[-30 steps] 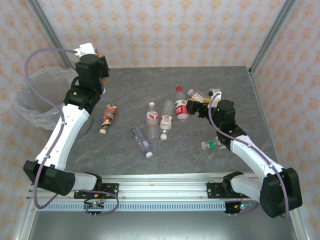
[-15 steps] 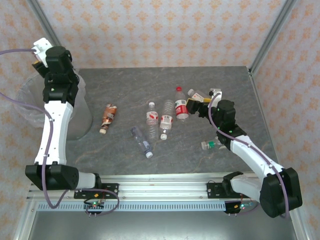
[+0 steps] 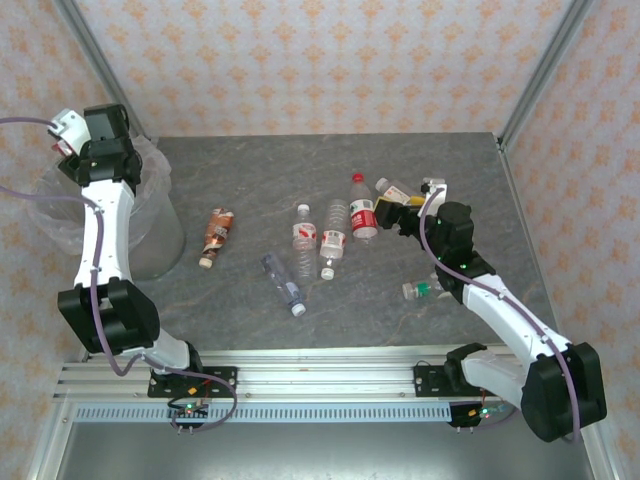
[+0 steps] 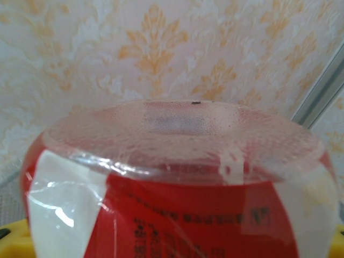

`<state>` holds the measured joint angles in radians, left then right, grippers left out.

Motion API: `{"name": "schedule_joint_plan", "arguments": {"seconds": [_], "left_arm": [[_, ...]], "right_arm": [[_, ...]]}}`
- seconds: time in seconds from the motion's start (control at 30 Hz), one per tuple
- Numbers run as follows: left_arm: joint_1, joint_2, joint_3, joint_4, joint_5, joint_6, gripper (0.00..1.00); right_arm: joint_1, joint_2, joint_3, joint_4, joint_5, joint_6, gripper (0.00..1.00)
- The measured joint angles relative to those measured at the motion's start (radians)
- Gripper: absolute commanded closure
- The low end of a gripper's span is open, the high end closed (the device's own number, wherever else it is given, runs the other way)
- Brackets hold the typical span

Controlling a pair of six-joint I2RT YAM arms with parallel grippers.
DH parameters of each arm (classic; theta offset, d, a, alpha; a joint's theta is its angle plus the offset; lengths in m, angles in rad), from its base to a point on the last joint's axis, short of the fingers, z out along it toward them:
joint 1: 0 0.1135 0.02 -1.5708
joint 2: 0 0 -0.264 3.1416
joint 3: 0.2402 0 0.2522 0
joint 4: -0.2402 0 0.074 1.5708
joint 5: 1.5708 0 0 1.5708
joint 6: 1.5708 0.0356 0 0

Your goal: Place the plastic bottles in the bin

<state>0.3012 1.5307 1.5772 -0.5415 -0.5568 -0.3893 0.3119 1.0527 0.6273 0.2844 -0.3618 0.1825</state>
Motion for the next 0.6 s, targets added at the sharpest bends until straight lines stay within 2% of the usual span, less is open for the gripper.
{"name": "schedule_joint_plan", "arguments": {"seconds": [0.17, 0.27, 0.6], "left_arm": [[0.0, 0.032, -0.01, -0.052, 0.053, -0.053, 0.43], [0.0, 0.064, -0.017, -0.071, 0.087, -0.076, 0.39], [0.0, 0.142, -0.041, -0.15, 0.143, -0.17, 0.36]], "right_arm": [[0.0, -0.011, 0.0, -0.023, 0.0, 0.0, 0.01], [0.0, -0.024, -0.001, -0.039, 0.0, -0.001, 0.01], [0.0, -0.031, -0.002, -0.061, 0.0, -0.005, 0.01]]}}
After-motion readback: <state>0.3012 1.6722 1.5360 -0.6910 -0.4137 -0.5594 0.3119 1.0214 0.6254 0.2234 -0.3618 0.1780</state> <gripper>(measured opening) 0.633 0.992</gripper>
